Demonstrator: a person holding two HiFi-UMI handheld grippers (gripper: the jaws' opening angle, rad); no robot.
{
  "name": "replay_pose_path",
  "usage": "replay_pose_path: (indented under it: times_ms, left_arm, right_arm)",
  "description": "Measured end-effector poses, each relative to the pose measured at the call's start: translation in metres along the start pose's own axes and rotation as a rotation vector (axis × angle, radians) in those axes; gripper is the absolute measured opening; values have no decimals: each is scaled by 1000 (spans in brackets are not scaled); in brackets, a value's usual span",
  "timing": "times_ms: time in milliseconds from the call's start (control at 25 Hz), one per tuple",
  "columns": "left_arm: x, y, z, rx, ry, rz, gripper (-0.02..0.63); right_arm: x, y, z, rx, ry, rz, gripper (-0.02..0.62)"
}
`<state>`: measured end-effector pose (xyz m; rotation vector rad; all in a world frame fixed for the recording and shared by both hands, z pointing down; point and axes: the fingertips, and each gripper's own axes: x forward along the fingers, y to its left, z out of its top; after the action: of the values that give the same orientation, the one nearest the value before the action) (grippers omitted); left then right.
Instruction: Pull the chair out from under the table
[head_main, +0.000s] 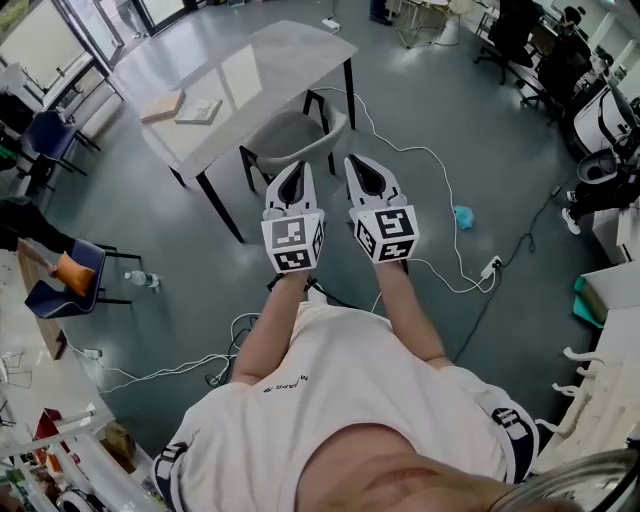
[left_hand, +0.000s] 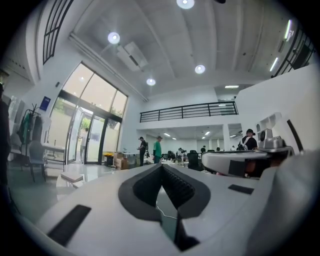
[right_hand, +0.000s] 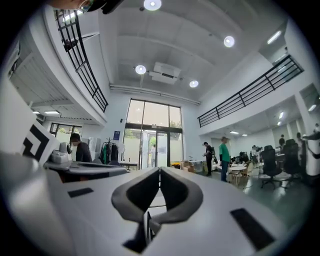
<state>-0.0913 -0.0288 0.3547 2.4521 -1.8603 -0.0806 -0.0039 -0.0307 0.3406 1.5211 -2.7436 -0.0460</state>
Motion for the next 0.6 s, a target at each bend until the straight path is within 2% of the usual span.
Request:
replay_pose_path:
  times_ms: [320, 600]
  left_arm:
    - [69, 46, -10, -20, 32, 48, 5]
    - [112, 50, -28, 2, 82, 78, 5]
  right_arm:
    - [74, -25, -14, -1, 63, 2, 14]
    - [109, -59, -32, 18, 85, 34, 14]
